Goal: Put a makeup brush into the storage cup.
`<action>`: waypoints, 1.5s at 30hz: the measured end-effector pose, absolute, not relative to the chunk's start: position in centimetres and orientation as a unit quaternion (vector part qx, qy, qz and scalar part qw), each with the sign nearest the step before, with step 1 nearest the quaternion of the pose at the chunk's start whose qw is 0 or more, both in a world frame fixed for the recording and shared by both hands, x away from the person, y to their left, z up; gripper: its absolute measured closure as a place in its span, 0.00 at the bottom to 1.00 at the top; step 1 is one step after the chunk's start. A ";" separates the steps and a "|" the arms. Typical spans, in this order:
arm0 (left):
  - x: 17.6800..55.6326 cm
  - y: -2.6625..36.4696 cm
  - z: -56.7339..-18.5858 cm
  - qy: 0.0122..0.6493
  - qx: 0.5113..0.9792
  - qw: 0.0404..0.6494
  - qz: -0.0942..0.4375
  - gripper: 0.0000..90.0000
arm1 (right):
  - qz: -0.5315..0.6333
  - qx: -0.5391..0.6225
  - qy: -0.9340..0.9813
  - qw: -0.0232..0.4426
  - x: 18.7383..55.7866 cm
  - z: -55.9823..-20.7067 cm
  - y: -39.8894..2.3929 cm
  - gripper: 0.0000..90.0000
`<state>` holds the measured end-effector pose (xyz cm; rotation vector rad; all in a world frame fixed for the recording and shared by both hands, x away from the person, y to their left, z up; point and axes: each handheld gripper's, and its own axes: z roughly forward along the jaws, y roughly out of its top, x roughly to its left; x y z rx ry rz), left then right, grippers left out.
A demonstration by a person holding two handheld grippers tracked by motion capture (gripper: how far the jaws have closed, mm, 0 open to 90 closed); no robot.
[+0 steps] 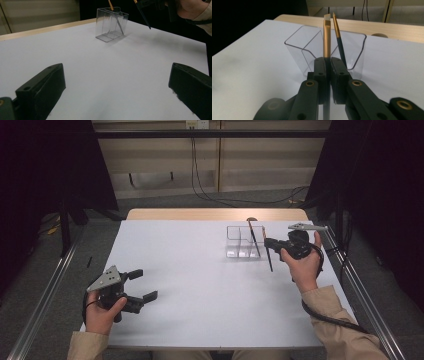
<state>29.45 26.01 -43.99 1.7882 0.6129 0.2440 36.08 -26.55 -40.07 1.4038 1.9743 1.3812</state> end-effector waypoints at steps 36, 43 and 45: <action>29.4 26.2 -44.0 0.260 0.761 0.585 0.105 0.01 | 0.565 0.461 0.628 0.272 37.7 -38.1 -25.7 0.94; 29.5 26.2 -44.0 0.260 0.761 0.585 0.104 0.01 | 0.572 0.455 0.622 0.282 38.3 -37.8 -25.5 0.94; 29.5 26.2 -44.1 0.261 0.759 0.587 0.104 0.01 | 0.573 0.454 0.620 0.285 38.5 -37.7 -25.4 0.94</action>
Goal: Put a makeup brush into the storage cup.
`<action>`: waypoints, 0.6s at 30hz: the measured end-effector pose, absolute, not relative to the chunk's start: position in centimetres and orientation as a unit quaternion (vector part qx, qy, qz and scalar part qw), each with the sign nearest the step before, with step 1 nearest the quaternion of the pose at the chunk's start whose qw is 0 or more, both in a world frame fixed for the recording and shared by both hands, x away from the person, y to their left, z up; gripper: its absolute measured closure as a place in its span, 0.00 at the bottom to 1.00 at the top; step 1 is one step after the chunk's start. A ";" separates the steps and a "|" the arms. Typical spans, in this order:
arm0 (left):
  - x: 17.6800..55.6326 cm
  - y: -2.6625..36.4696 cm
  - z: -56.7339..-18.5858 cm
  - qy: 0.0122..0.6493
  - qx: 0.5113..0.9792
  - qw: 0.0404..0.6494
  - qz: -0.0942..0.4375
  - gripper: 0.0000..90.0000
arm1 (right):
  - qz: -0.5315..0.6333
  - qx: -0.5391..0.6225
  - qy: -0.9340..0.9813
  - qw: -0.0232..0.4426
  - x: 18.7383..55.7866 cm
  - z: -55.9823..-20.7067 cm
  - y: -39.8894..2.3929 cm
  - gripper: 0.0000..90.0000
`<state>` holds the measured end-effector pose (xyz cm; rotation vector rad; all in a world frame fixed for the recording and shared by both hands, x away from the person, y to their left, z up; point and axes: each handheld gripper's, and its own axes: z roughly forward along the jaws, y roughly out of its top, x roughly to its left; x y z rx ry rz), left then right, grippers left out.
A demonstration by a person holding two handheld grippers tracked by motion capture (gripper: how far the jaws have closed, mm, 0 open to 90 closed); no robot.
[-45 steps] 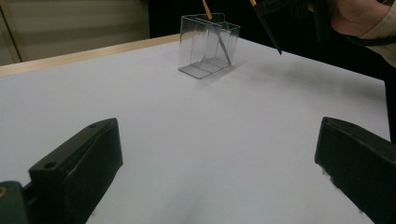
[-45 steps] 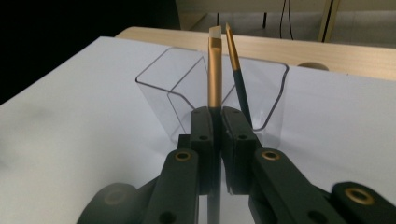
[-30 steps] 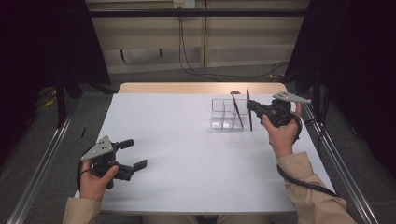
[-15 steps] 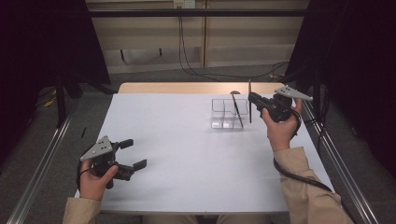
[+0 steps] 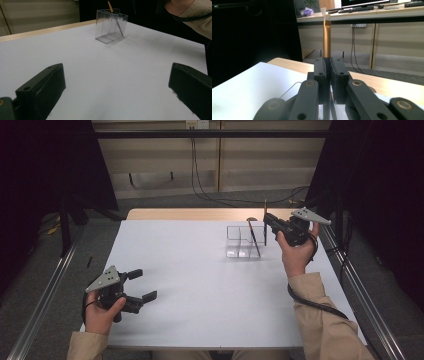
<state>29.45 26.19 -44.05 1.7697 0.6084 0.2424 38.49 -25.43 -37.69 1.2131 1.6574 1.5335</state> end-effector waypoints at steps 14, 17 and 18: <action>29.4 26.3 -44.2 0.263 0.760 0.585 0.103 0.01 | 0.575 0.458 0.605 0.305 39.4 -37.9 -25.6 0.94; 29.4 26.3 -44.2 0.263 0.760 0.586 0.102 0.01 | 0.577 0.458 0.601 0.310 39.5 -37.8 -25.7 0.94; 29.4 26.3 -44.2 0.263 0.760 0.585 0.102 0.01 | 0.578 0.458 0.598 0.313 39.5 -37.7 -25.8 0.94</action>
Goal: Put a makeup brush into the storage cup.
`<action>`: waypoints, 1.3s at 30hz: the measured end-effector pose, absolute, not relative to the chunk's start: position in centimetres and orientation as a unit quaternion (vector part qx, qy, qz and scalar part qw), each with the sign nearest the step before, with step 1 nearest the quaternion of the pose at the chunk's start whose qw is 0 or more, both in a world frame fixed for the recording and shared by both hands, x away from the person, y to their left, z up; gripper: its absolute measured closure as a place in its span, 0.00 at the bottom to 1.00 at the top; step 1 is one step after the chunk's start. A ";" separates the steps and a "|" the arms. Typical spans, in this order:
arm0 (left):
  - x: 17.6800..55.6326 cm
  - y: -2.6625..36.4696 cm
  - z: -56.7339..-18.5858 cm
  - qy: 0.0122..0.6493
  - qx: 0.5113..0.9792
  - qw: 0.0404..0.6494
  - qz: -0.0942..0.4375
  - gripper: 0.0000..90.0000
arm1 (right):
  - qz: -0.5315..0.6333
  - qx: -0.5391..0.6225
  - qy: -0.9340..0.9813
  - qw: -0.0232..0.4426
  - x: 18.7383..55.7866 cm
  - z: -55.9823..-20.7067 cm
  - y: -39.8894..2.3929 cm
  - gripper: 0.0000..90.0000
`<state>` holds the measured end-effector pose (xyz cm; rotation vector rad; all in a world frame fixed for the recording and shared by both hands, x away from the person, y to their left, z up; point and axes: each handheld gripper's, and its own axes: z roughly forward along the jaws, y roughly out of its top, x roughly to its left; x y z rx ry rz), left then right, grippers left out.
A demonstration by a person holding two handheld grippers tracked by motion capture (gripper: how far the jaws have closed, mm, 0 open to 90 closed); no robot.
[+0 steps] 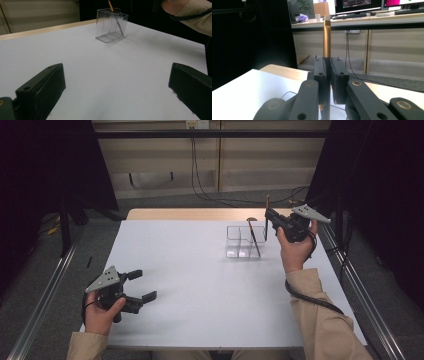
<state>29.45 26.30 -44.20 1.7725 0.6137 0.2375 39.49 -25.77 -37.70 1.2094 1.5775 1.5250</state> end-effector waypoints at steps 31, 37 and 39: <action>29.2 26.5 -44.2 0.265 0.759 0.587 0.101 0.01 | 0.578 0.443 0.604 0.324 41.2 -38.3 -24.6 0.94; 29.2 26.5 -44.2 0.265 0.758 0.588 0.101 0.01 | 0.577 0.447 0.603 0.321 41.4 -38.4 -24.6 0.94; 29.2 26.6 -44.2 0.263 0.758 0.587 0.103 0.01 | 0.577 0.448 0.604 0.319 41.4 -38.5 -24.5 0.94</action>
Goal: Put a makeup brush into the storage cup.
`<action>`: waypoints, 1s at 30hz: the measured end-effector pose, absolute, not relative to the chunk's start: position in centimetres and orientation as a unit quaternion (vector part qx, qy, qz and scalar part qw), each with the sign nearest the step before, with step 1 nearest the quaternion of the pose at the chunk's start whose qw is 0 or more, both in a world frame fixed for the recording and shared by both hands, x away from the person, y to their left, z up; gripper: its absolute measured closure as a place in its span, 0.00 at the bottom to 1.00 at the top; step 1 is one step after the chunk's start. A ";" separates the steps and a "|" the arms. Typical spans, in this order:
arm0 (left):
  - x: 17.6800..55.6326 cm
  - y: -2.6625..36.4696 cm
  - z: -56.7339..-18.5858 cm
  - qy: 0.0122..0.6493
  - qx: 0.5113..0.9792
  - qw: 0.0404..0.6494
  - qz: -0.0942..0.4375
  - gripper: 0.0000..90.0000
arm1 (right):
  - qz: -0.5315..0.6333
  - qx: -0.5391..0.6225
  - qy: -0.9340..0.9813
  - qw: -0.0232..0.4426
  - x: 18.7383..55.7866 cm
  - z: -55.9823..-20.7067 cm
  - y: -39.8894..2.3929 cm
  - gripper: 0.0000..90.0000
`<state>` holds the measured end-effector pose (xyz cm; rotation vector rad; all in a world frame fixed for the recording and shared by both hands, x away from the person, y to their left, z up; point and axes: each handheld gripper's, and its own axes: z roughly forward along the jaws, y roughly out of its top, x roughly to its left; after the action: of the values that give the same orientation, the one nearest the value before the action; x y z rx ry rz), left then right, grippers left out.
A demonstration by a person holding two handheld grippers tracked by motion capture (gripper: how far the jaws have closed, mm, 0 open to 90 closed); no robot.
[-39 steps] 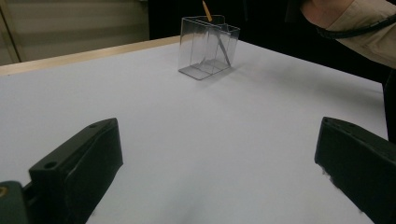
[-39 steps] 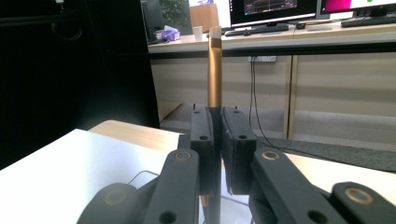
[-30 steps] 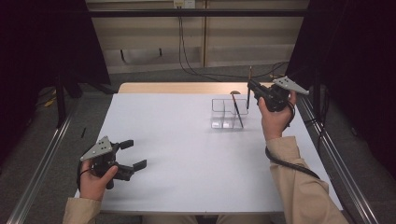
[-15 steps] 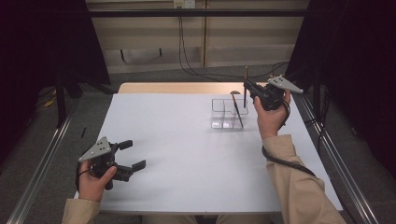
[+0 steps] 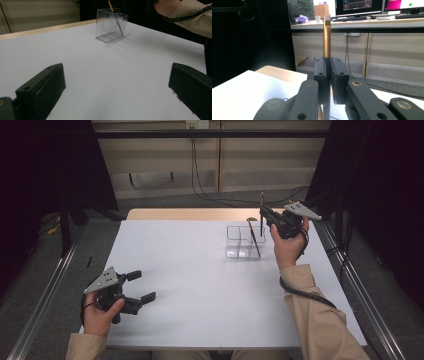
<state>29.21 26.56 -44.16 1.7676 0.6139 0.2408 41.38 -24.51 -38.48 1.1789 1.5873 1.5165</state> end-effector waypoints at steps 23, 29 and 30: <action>29.1 26.6 -44.2 0.265 0.759 0.586 0.103 0.01 | 0.571 0.447 0.617 0.306 41.8 -39.9 -24.6 0.94; 29.1 26.6 -44.2 0.265 0.759 0.586 0.102 0.01 | 0.568 0.449 0.621 0.300 41.7 -40.4 -24.5 0.94; 29.1 26.6 -44.2 0.265 0.759 0.586 0.102 0.01 | 0.568 0.448 0.621 0.300 41.7 -40.4 -24.5 0.94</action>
<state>29.10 26.56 -44.18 1.7693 0.6179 0.2385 41.70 -24.51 -40.44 1.1898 1.6493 1.5086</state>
